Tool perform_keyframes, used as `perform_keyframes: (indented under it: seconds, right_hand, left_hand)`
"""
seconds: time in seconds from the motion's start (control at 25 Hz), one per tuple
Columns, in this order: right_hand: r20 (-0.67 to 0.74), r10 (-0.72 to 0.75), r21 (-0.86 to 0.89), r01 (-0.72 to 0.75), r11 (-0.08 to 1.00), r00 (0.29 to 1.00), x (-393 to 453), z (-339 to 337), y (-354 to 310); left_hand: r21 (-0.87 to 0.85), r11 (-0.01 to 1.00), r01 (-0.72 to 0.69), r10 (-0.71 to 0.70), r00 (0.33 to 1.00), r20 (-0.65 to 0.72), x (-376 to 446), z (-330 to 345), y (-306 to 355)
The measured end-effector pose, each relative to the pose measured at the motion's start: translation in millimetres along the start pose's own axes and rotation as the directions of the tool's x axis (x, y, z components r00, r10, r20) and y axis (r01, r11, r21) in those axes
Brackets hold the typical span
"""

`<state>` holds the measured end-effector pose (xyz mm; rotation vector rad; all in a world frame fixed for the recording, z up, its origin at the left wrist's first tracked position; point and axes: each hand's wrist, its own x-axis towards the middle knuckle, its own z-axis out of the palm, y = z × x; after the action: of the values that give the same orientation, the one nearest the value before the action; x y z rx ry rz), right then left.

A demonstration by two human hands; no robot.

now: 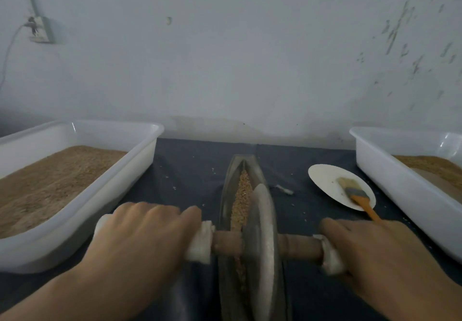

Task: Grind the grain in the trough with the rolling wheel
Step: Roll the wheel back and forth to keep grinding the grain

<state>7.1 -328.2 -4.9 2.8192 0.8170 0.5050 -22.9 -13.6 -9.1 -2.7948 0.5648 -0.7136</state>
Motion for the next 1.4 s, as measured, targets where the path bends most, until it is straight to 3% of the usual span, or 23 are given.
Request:
perform_keyframes:
  seconds: [0.08, 0.24, 0.4, 0.52, 0.6, 0.68, 0.72, 0.8, 0.84, 0.92, 1.04, 1.16, 1.24, 1.32, 1.4]
  right_hand:
    - [0.114, 0.046, -0.026, -0.043, 0.999, 0.992, 15, 13, -2]
    - [0.009, 0.144, -0.043, -0.144, 0.989, 0.99, 96, 29, 16]
    - [0.02, 0.181, -0.029, -0.181, 0.983, 0.983, 120, 31, 21]
    - [0.002, 0.069, 0.013, -0.069, 0.998, 0.998, 56, 25, 4]
    - [-0.134, -0.084, -0.002, 0.085, 0.996, 0.987, 19, 5, -9]
    - [-0.285, -0.129, -0.02, 0.129, 0.991, 0.95, 2, -12, -12]
    - [-0.256, -0.117, -0.017, 0.117, 0.993, 0.96, 0, -15, -13]
    - [-0.032, -0.084, -0.045, 0.082, 0.996, 0.996, 15, -11, -14]
    - [-0.011, -0.042, -0.089, 0.041, 0.995, 0.999, 31, -1, -9]
    - [-0.013, 0.102, -0.102, -0.102, 0.989, 0.995, 71, 17, 4]
    - [-0.106, 0.165, -0.148, -0.179, 0.973, 0.981, 120, 21, 16]
    - [-0.08, 0.131, -0.147, -0.142, 0.979, 0.988, 106, 15, 10]
    - [-0.094, 0.012, -0.162, -0.027, 0.986, 0.995, 64, 8, -1]
    - [-0.263, -0.13, -0.153, 0.092, 0.984, 0.956, 25, -5, -12]
    - [-0.373, -0.171, -0.152, 0.122, 0.981, 0.912, 2, -11, -13]
  left_hand:
    - [0.072, 0.996, 0.042, -0.05, 0.992, 0.115, 19, 0, 3]
    - [0.115, 0.973, 0.203, -0.217, 0.967, 0.131, 97, 38, -12]
    - [0.134, 0.973, 0.189, -0.205, 0.972, 0.118, 119, 41, -21]
    - [0.078, 0.987, 0.143, -0.152, 0.98, 0.125, 65, 31, -7]
    - [0.031, 0.997, 0.071, -0.073, 0.994, 0.076, 21, 15, 3]
    - [0.014, 1.0, 0.008, -0.007, 1.0, -0.022, -3, 3, 4]
    - [0.023, 1.0, 0.007, -0.007, 1.0, -0.01, -4, 3, 2]
    - [0.073, 0.996, 0.042, -0.047, 0.996, 0.072, 13, 9, 2]
    - [0.092, 0.992, 0.084, -0.091, 0.993, 0.073, 31, 19, 0]
    - [0.09, 0.979, 0.186, -0.193, 0.977, 0.085, 71, 39, -10]
    - [0.076, 0.967, 0.244, -0.25, 0.965, 0.076, 113, 55, -25]
    - [0.021, 0.97, 0.24, -0.241, 0.967, 0.08, 99, 55, -22]
    - [-0.011, 0.984, 0.18, -0.179, 0.982, 0.067, 56, 46, -13]
    - [-0.062, 0.997, 0.054, -0.056, 0.998, -0.031, 14, 28, -4]
    - [-0.083, 0.997, -0.005, -0.007, 0.99, -0.139, -12, 12, 0]
